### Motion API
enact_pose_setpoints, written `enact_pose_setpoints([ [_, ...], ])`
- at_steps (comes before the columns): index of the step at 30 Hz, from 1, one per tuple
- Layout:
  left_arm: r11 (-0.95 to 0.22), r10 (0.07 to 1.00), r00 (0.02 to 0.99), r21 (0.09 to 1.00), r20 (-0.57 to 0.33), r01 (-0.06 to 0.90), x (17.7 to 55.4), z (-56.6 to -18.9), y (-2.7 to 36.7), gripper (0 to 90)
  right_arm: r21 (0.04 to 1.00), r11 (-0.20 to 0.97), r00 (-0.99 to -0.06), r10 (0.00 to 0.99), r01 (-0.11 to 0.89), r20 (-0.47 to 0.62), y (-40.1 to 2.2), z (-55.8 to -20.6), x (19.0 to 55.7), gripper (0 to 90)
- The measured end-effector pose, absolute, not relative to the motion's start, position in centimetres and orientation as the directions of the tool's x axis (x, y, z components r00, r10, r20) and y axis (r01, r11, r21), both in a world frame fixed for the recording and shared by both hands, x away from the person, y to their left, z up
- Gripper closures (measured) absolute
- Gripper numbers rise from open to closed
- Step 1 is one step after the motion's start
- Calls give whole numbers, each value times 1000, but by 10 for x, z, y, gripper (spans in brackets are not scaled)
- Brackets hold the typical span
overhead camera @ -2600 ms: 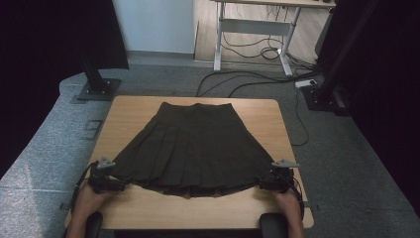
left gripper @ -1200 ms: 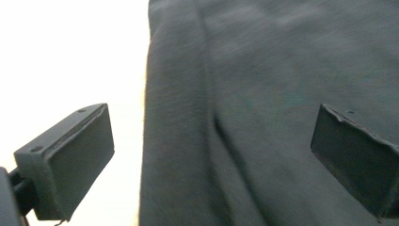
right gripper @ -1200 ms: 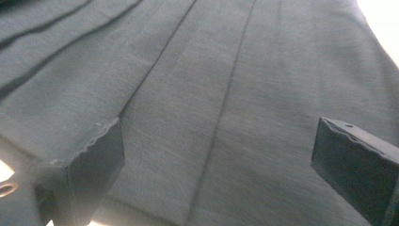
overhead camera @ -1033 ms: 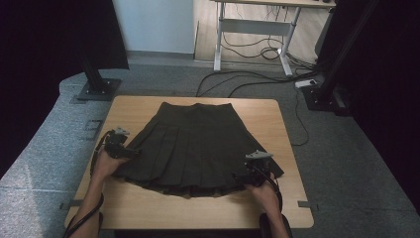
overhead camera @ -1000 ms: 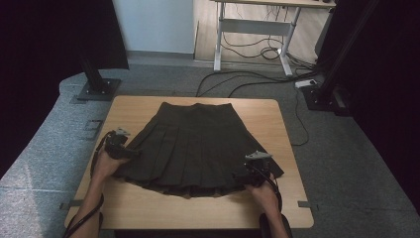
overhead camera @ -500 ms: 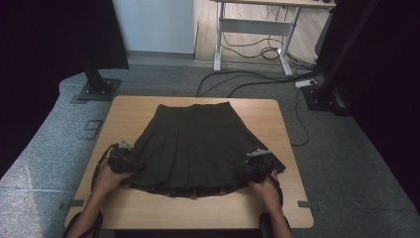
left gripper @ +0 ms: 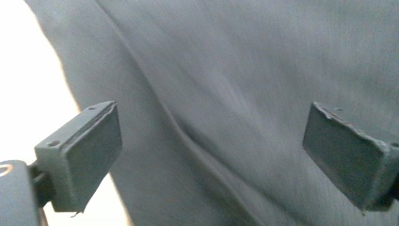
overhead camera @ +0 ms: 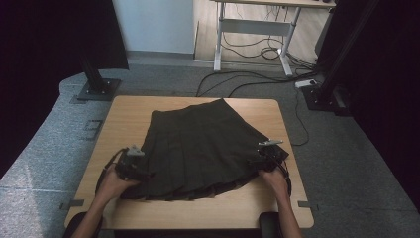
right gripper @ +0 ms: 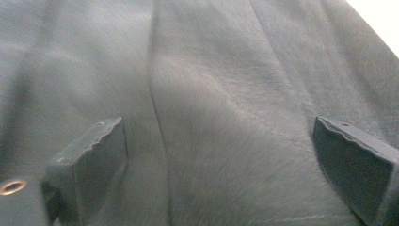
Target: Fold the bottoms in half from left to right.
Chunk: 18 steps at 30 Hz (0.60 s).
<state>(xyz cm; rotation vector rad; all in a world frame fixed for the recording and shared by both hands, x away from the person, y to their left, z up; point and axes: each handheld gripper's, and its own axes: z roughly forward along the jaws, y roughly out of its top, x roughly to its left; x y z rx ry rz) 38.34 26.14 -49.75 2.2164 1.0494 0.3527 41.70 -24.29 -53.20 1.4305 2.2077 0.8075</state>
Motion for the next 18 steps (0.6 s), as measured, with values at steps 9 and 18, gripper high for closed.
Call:
enact_pose_setpoints([
  [9, -406, 855, 518, 657, 29, 635, 474, -505, 272, 97, 691, 397, -553, 833, 605, 5, -180, -496, 383, 81],
  [18, -420, 874, 481, 599, 65, 682, 493, -533, 267, 145, 683, 471, -658, 753, 559, 19, -129, -495, 377, 90],
])
